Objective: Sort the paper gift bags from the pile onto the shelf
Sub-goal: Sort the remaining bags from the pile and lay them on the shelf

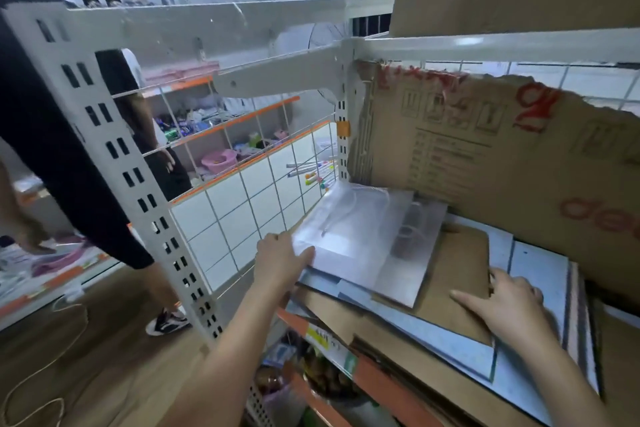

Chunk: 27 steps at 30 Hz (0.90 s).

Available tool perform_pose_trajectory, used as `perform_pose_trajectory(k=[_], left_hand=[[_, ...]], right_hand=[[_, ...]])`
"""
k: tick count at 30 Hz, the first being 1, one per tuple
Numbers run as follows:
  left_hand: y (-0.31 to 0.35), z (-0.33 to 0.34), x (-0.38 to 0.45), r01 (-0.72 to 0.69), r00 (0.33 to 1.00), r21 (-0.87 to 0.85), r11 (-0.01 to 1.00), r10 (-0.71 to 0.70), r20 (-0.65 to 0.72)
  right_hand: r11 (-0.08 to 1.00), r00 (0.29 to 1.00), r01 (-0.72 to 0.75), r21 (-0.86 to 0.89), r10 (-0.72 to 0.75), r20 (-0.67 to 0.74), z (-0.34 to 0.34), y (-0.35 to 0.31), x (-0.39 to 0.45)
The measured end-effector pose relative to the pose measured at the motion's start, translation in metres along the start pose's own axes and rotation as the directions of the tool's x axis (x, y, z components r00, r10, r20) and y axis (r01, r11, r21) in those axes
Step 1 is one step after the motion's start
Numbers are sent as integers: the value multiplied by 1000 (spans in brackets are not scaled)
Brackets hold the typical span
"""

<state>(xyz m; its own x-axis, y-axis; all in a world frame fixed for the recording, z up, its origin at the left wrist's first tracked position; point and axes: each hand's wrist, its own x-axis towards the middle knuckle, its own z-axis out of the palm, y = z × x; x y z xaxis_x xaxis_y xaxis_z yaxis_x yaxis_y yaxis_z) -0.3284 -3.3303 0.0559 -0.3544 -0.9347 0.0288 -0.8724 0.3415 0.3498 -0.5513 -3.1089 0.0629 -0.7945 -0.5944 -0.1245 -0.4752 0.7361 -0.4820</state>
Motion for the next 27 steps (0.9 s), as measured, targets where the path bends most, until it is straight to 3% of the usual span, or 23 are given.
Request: perform_pose_trajectory(k=[2, 5, 10, 14, 16, 20, 23, 27], left_hand=[[3, 0, 5, -7, 1000, 33, 999, 7, -5], [9, -1, 7, 35, 996, -131, 991, -25, 80], [15, -10, 11, 55, 981, -254, 966, -5, 194], [14, -16, 11, -6, 961, -397, 918, 115, 252], [13, -21, 5, -22, 954, -547, 837, 181, 238], [-1, -25, -4, 136, 918, -840, 525, 252, 307], [-14, -25, -6, 240, 882, -913, 331, 319, 347], [-16, -19, -18, 209, 801, -953, 218, 521, 294]], right_hand=[[999, 1000, -15, 34, 15, 14, -1, -4, 1], [994, 1000, -10, 111, 9, 11, 1, -9, 1], [943, 999, -18, 333, 30, -31, 8, -14, -4], [881, 993, -27, 473, 77, -87, 8, -20, -13], [844, 986, -33, 536, 115, -122, 8, -19, -18], [732, 954, -66, 678, 245, -172, -1, -10, -35], [557, 931, -48, 829, 326, -165, -12, 2, -54], [454, 864, -50, 890, 466, -189, -24, 29, -82]])
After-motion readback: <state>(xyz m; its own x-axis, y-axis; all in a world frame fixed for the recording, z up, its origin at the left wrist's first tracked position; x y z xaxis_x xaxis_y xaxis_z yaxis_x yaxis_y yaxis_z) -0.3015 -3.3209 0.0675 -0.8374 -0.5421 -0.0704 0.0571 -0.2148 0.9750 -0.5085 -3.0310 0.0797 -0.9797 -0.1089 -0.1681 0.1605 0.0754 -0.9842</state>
